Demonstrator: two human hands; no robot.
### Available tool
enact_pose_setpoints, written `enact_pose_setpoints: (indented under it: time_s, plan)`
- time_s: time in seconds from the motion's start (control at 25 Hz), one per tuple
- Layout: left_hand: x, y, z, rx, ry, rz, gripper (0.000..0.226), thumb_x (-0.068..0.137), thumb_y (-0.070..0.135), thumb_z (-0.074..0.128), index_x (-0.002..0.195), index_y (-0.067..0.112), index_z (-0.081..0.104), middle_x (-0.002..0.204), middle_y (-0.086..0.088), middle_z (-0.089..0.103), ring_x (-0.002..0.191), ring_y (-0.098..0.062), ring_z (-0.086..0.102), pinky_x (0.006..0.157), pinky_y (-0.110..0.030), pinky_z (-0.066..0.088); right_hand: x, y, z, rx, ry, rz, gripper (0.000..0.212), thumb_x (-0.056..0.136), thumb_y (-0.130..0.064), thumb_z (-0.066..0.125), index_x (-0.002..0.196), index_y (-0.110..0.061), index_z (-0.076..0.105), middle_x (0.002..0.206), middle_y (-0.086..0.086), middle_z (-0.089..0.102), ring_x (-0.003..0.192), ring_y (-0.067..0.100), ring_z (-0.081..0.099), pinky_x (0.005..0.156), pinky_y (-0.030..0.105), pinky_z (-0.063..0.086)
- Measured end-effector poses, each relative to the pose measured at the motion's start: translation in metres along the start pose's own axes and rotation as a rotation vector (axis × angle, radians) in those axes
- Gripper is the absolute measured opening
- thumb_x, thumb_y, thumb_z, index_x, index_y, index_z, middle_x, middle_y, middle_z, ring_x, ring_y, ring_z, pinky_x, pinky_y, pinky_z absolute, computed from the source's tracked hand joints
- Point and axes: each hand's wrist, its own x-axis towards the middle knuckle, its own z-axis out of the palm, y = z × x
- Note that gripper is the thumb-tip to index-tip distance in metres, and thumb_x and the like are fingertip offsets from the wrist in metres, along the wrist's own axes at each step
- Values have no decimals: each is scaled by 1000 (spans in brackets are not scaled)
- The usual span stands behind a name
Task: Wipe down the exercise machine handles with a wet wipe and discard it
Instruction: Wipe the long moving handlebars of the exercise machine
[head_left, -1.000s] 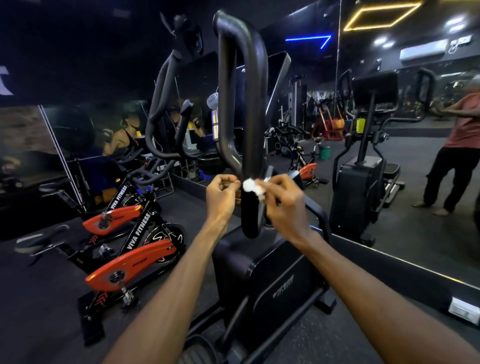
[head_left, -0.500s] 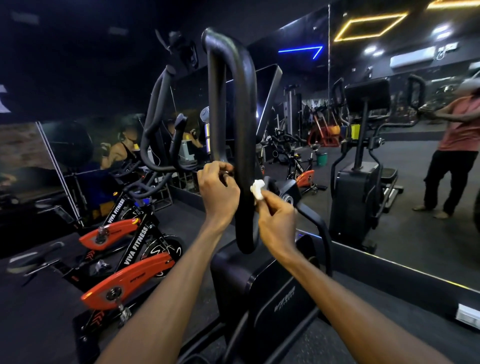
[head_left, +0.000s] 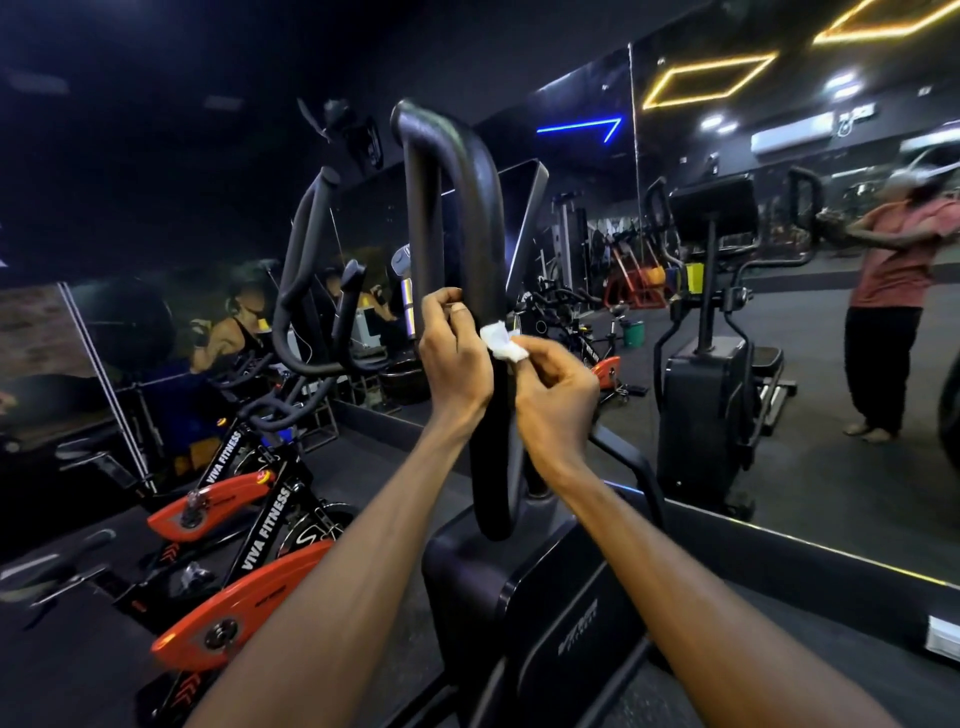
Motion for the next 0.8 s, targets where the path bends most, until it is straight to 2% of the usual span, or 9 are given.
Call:
enact_pose_setpoints:
  time_s: [0.04, 0.2, 0.28, 0.36, 0.4, 0.6, 0.68, 0.76, 0.8]
  plan:
    - [1, 2, 2, -10, 4, -17, 17, 99, 12, 42, 108, 9, 56, 83, 16, 56, 74, 12, 54, 68, -12, 39, 8, -5, 5, -3, -5, -27, 27, 86, 6, 62, 94, -16, 76, 90, -5, 77, 88, 11, 73, 85, 30, 58]
    - [3, 3, 8, -19, 20, -26, 14, 97, 23, 41, 101, 16, 52, 74, 13, 53, 63, 9, 51, 62, -15, 38, -22, 7, -8, -132, -82, -30, 32, 87, 2, 59, 85, -29, 65, 82, -7, 73, 79, 16, 70, 78, 46, 56]
    - [7, 5, 9, -22, 22, -18, 14, 94, 27, 40, 98, 18, 50, 74, 12, 54, 62, 9, 51, 60, -13, 36, -2, 3, -3, -118, -62, -51, 34, 86, 3, 57, 84, -30, 63, 80, -10, 72, 77, 12, 69, 75, 41, 56]
    - [13, 8, 11, -10, 31, -16, 15, 93, 29, 40, 97, 20, 50, 78, 11, 57, 67, 10, 53, 60, -9, 36, 34, -11, 13, -112, -18, -108, 29, 85, 1, 58, 86, -28, 63, 77, -20, 69, 74, 3, 67, 71, 26, 54]
    - [16, 11, 13, -1, 40, -12, 15, 92, 29, 40, 97, 20, 51, 80, 11, 58, 68, 12, 54, 61, -7, 37, 43, -16, 17, -122, -8, -130, 28, 85, 0, 58, 86, -27, 62, 76, -22, 67, 73, 2, 66, 68, 23, 53]
    - [31, 25, 22, 70, 98, 47, 10, 95, 22, 42, 96, 18, 52, 74, 10, 56, 66, 12, 53, 60, -3, 36, 32, -5, 10, -71, -90, -119, 28, 84, 7, 54, 88, -20, 62, 79, -11, 68, 76, 14, 67, 73, 44, 55]
    - [39, 32, 24, 102, 114, 74, 8, 95, 20, 44, 97, 18, 52, 84, 4, 61, 79, 5, 57, 69, -8, 38, 67, -17, 24, -25, -44, -116, 26, 84, 7, 56, 88, -17, 62, 78, -16, 65, 76, 12, 66, 74, 43, 55]
    - [49, 37, 28, 125, 124, 115, 12, 93, 21, 45, 99, 14, 54, 97, -6, 64, 94, -18, 60, 83, -28, 45, 86, -28, 36, 3, -15, -129, 22, 85, 4, 56, 87, -18, 62, 75, -18, 64, 73, 8, 64, 72, 41, 54]
    - [53, 39, 29, 136, 127, 138, 17, 92, 22, 46, 101, 11, 55, 101, -9, 63, 95, -24, 59, 85, -34, 46, 84, -25, 36, 11, -19, -136, 21, 86, 3, 56, 88, -17, 61, 75, -17, 64, 72, 9, 64, 72, 42, 54]
